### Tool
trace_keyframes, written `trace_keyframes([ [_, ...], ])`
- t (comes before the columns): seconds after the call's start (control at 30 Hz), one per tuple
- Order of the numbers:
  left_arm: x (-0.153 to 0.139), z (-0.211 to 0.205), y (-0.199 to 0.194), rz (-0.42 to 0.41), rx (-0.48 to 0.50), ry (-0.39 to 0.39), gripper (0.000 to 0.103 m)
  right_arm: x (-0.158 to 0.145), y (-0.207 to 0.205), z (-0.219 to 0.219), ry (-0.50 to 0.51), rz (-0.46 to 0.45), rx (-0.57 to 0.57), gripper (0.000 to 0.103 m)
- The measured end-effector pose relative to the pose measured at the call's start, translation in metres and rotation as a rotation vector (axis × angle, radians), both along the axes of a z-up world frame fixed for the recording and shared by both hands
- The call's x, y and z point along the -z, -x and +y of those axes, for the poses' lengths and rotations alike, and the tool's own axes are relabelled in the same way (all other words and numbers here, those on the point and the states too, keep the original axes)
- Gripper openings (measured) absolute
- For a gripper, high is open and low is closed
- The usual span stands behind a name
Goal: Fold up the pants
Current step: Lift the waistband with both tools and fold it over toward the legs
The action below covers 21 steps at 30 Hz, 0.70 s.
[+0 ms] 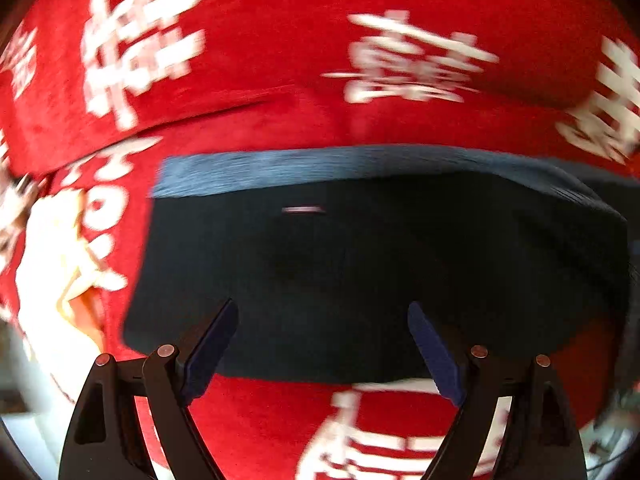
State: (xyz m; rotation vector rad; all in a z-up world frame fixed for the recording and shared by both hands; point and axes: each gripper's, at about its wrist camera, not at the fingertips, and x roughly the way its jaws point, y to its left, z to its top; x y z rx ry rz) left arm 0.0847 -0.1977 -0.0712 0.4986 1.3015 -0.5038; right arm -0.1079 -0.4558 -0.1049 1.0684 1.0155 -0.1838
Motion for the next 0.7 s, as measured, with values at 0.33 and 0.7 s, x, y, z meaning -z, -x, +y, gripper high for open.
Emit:
trace_keyframes([
  [0.33,-0.013,-0.068,0.1,0.143,0.22,0.178,0.088,0.003,0.165,0.049,-0.049,0.021,0.297,0.07],
  [0.7,0.002,-0.144,0.175,0.363,0.289,0.293,0.088,0.036,0.294,0.066,-0.055,0.111,0.534,0.07],
])
